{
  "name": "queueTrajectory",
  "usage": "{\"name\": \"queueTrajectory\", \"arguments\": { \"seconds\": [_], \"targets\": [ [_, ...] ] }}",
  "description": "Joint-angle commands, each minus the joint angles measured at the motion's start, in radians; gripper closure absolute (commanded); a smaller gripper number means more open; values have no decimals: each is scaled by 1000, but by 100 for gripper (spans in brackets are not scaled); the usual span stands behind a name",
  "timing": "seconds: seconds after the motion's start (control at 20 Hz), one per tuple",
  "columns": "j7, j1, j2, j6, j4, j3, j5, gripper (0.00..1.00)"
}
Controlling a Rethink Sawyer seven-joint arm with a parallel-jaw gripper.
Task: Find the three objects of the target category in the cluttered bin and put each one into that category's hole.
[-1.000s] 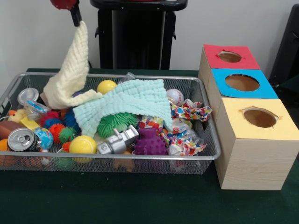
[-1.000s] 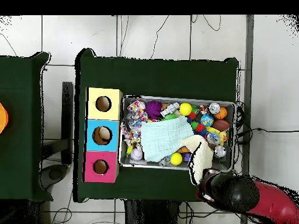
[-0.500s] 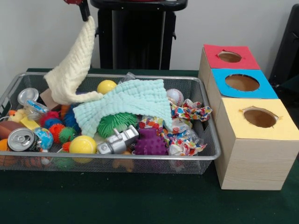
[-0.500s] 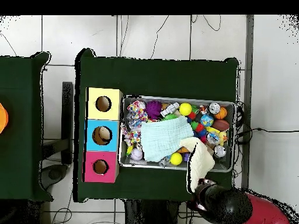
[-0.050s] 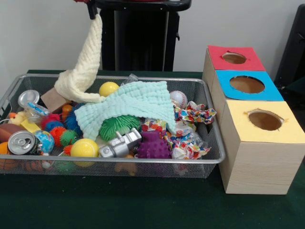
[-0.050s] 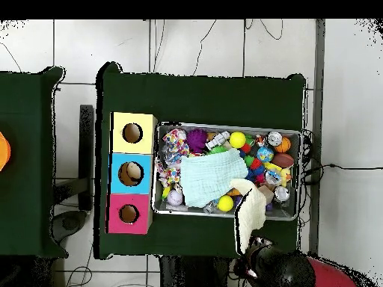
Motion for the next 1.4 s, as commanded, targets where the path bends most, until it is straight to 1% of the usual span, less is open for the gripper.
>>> {"name": "queueTrajectory", "arguments": {
  "seconds": [0.05, 0.3, 0.35, 0.5, 0.7, 1.0, 1.15, 1.2, 1.4],
  "targets": [
    [309, 13, 67, -121, 8, -51, 23, 100],
    [346, 59, 66, -131, -1, -91, 24, 100],
    [337, 69, 68, -131, -3, -105, 33, 0],
    [344, 79, 68, -132, -8, -118, 31, 0],
    [308, 78, 71, -146, 2, -107, 57, 0],
    [268, 74, 75, -145, -15, -101, 51, 0],
    [214, 53, 96, -129, -68, -87, 22, 0],
    [177, 37, 113, -107, -105, -78, 4, 0],
    [53, -9, 166, -58, -209, -43, -63, 0]
  ]
}}
